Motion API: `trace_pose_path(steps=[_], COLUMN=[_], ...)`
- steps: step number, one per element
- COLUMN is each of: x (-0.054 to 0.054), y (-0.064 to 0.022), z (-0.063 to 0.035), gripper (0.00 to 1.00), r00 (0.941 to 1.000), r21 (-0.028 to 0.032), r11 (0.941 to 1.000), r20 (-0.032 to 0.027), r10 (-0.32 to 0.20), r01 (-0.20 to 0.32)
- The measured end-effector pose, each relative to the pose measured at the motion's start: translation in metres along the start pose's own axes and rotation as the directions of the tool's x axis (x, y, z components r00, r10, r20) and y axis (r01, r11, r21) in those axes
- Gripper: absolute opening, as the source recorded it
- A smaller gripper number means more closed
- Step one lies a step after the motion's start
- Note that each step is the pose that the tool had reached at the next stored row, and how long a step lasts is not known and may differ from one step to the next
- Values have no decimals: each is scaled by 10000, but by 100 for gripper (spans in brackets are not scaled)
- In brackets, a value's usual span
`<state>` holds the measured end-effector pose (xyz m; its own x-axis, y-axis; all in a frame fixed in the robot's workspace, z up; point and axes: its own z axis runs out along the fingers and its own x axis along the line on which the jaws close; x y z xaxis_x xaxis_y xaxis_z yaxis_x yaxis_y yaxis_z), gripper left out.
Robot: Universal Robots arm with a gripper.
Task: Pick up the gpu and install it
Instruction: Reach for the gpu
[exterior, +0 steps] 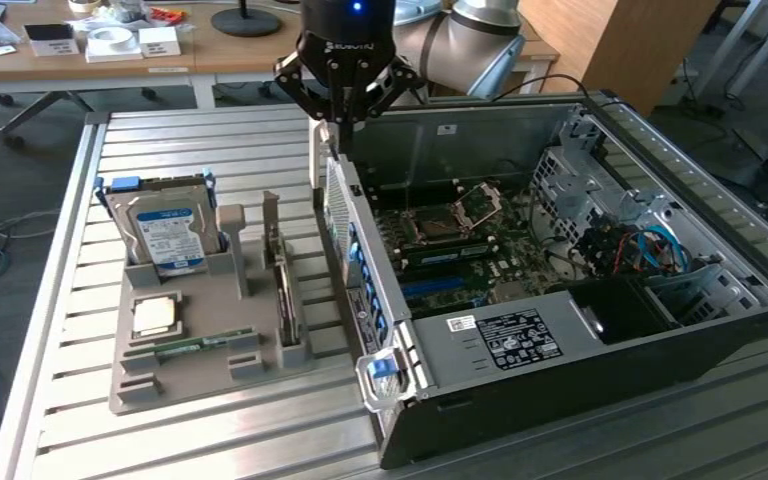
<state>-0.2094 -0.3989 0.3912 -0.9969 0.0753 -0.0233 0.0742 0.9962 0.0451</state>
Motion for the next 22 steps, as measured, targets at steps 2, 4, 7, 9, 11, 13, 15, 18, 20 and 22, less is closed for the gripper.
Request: trace_pose_path(steps=[2, 4, 7, 9, 11, 13, 15, 18, 20, 22], x=[24, 48, 78, 83, 84, 85, 85, 93, 106, 127], y=[-2, -4, -6, -6, -6, -6, -6, -7, -8, -9], z=[-1, -1, -1, -1, -2, -2, -2, -2, -2, -3], gripper=[11, 11, 11, 11, 11, 11, 11, 11, 11, 11], r00=[10000, 10000, 10000, 10000, 10000, 10000, 10000, 10000, 10000, 10000], r21=[1, 0, 0, 0, 1, 0, 1, 0, 1, 1], r11=[10000, 10000, 10000, 10000, 10000, 10000, 10000, 10000, 10000, 10000], r20=[-1, 0, 0, 1, -1, 0, 0, 0, 0, -1], r10=[0, 1, 1, 0, -2, 1, 0, 3, 0, 0], r01=[0, -1, -1, 0, 2, -1, 0, -3, 0, 0])
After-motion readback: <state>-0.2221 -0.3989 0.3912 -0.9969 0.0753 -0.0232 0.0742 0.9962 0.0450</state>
